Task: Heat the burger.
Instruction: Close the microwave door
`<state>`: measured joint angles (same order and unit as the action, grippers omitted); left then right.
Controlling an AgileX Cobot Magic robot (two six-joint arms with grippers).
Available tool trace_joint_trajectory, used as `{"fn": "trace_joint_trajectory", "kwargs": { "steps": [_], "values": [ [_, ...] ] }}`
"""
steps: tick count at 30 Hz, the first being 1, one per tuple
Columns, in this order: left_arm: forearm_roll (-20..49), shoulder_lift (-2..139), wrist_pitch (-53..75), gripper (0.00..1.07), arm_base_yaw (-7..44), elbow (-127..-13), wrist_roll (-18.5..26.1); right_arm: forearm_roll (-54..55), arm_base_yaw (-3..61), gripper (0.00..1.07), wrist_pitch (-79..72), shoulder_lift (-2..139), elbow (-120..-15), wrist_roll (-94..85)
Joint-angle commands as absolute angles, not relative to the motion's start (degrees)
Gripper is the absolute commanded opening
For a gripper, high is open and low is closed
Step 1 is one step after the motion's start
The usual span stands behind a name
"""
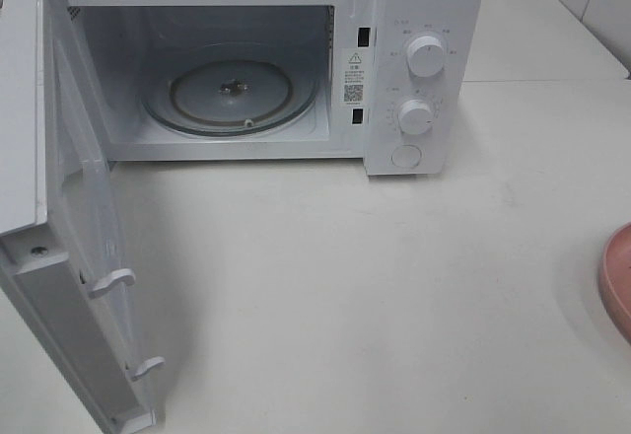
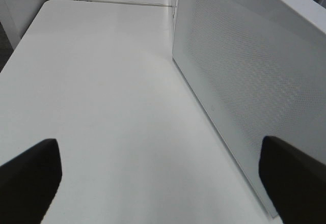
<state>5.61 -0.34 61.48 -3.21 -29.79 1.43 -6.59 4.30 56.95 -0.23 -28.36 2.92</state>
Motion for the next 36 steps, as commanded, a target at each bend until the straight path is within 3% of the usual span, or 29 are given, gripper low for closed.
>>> {"fn": "trace_joint_trajectory", "kwargs": {
  "steps": [1, 36],
  "values": [
    [5.8, -0.5, 61.5, 0.98, -3.4, -29.7, 1.4, -6.6, 4.1, 0.76, 56.8, -1.7, -28.4, 2.1],
    [4.9, -0.5, 61.3, 0.97, -3.4, -29.7, 0.0, -6.6, 4.1, 0.75, 56.8, -1.7, -28.4, 2.1]
  ]
}}
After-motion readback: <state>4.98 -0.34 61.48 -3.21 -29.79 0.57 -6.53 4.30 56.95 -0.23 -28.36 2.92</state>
